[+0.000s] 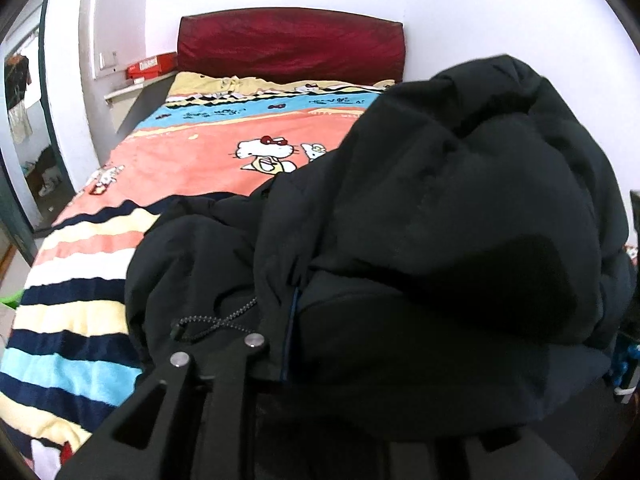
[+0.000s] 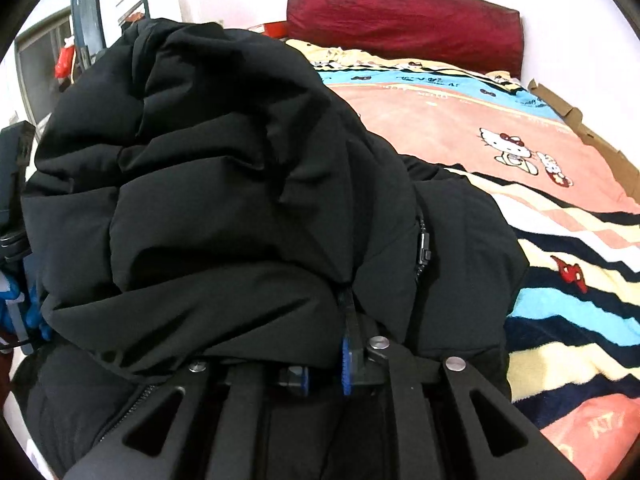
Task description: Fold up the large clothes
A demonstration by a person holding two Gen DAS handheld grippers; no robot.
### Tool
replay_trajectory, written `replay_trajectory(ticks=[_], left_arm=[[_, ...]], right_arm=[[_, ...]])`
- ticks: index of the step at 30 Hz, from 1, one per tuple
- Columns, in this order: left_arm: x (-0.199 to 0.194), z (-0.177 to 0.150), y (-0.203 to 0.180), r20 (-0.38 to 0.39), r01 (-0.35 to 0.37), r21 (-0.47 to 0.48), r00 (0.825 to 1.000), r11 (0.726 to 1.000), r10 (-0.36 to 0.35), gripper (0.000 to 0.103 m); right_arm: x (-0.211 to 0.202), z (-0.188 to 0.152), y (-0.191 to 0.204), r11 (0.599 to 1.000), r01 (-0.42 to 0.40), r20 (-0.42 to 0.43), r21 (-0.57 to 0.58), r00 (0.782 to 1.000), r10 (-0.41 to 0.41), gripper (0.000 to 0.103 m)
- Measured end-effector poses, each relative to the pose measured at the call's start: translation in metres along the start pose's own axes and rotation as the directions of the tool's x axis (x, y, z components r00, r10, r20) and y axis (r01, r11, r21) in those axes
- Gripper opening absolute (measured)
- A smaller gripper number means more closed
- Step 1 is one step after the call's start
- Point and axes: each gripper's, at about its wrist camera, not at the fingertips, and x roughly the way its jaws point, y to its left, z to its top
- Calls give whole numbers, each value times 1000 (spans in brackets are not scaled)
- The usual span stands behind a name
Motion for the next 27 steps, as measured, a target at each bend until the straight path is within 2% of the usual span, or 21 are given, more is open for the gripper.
replay_trajectory(ticks=[6,10,14,20,22,24,26,27], left_arm=[[-13,-11,-7,51,-54,92,998,994,49,19],[-15,-15,-7,52,-60,109,997,992,55,20],[-14,-16,-9,33,-58,122,998,991,54,24],[-14,-17,-8,25,-39,137,999,990,36,24],[-13,-17,-6,21,-47,124,999,991,45,29],[-15,-18,-2,19,-31,103,999,994,30,49],[-19,-22,3,26,-22,90,999,996,19,55],[-20,-24,6,25,-20,84,1000,996,18,57]], right_arm=[[-8,-1,5,999,14,0,-35,1000,-14,18],[-5,-1,9,997,29,-3,-69,1000,-29,20],[-5,-3,9,997,27,1,-66,1000,-27,21],[-8,-3,11,998,29,8,-63,1000,-29,22],[-8,-4,11,997,30,11,-66,1000,-30,24],[-8,-4,11,997,38,14,-68,999,-37,26],[-8,-4,9,997,37,14,-61,999,-36,38],[-8,-5,9,998,37,13,-55,999,-36,52]])
